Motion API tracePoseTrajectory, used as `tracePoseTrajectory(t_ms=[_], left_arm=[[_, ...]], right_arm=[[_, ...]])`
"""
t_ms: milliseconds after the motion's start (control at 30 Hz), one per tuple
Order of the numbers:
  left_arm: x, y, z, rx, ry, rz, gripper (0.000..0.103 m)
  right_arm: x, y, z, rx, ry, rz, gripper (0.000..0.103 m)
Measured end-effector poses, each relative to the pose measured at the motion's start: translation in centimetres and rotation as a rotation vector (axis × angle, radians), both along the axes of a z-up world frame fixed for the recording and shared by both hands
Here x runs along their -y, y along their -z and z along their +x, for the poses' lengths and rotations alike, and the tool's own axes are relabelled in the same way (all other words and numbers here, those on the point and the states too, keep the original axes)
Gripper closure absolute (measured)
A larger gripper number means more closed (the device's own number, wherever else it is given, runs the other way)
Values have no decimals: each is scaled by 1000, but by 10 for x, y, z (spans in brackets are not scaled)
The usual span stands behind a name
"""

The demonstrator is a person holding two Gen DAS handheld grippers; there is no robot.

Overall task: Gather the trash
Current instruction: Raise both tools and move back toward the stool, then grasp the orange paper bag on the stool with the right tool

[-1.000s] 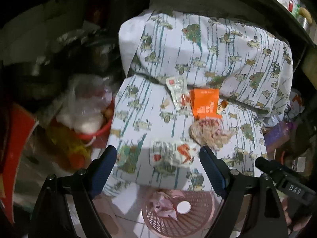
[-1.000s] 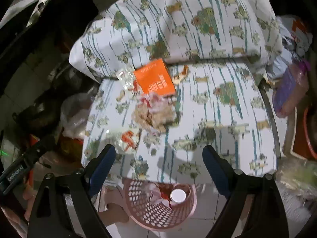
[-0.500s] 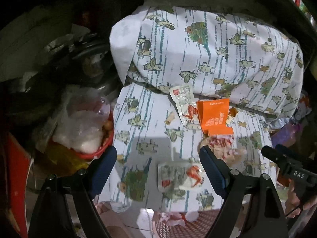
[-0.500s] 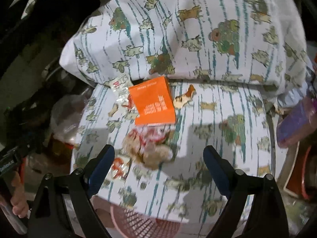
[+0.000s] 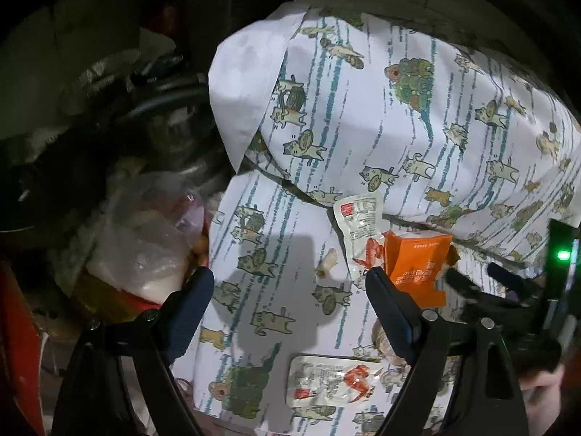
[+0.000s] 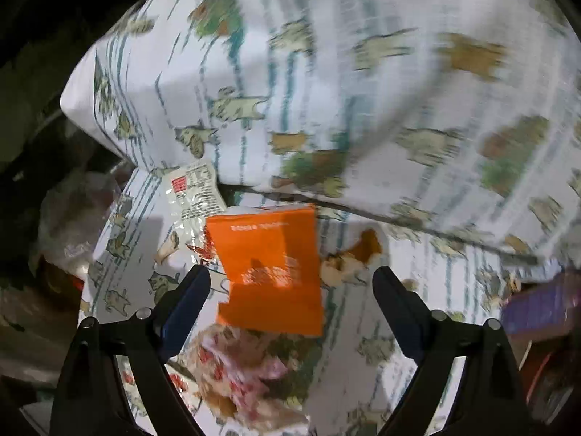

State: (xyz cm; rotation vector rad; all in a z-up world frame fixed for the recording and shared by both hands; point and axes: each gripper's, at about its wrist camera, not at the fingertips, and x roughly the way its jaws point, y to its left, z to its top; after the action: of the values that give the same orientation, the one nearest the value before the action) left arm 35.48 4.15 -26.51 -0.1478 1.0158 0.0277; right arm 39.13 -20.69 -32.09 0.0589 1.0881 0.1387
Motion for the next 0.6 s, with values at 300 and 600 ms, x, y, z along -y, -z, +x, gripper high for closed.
tracePoseTrajectory(t_ms=[300,600], left_arm=[[-10,24,13,-88,-33,15,16],[-1,10,3,-52,4,34,16]], right_arm=[[-21,36,38,-70,104,7,13],[-50,68,52,-126,61,-106,13]])
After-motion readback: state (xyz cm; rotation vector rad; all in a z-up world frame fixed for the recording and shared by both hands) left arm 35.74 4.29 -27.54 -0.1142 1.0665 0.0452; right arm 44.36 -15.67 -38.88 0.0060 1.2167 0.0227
